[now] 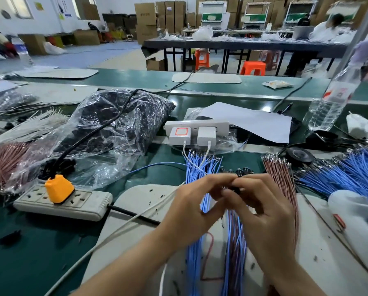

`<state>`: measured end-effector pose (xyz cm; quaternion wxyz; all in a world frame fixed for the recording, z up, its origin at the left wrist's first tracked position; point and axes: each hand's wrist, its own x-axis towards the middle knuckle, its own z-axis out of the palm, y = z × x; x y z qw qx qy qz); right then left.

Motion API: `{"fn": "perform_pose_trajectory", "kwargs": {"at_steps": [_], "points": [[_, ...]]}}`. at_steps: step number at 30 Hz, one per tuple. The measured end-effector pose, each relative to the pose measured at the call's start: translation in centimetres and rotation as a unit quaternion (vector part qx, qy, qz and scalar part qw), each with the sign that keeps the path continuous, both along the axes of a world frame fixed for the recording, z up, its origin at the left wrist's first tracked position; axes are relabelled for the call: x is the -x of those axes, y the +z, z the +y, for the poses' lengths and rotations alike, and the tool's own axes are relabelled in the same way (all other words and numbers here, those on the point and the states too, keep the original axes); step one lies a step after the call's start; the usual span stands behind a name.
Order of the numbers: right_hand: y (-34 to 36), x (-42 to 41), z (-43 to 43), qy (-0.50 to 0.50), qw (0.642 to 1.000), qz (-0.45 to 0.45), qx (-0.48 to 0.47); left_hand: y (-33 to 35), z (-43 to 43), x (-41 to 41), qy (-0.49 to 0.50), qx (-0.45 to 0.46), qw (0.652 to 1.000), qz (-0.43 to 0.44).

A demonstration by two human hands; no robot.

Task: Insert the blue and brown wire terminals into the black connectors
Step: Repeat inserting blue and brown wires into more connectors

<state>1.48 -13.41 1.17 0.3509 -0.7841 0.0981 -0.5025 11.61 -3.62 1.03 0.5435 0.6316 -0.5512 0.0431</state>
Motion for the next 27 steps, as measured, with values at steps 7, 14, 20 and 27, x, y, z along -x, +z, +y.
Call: {"fn": "perform_pose_trajectory", "kwargs": {"at_steps": [7, 14, 20, 27], "points": [[-0.2, 0.1, -0.1, 0.013, 0.999, 0.011, 0.031, -0.6, -0.1, -0.2, -0.041, 0.008, 0.990, 0.132], [-0.4, -0.1, -0.4, 0.039, 0.999, 0.011, 0.024, -0.8, -0.1, -0.3, -0.031, 0.027, 0.989, 0.140], [-0.6, 0.0, -0.5, 0.023, 0.999, 0.006, 0.039, -1.1, -0.3, -0.3, -0.029, 0.016, 0.994, 0.109], [-0.7, -0.2, -0.4, 0.028, 0.998, 0.007, 0.052, -1.8, -0.4, -0.8, 0.037, 0.017, 0.997, 0.064]]}}
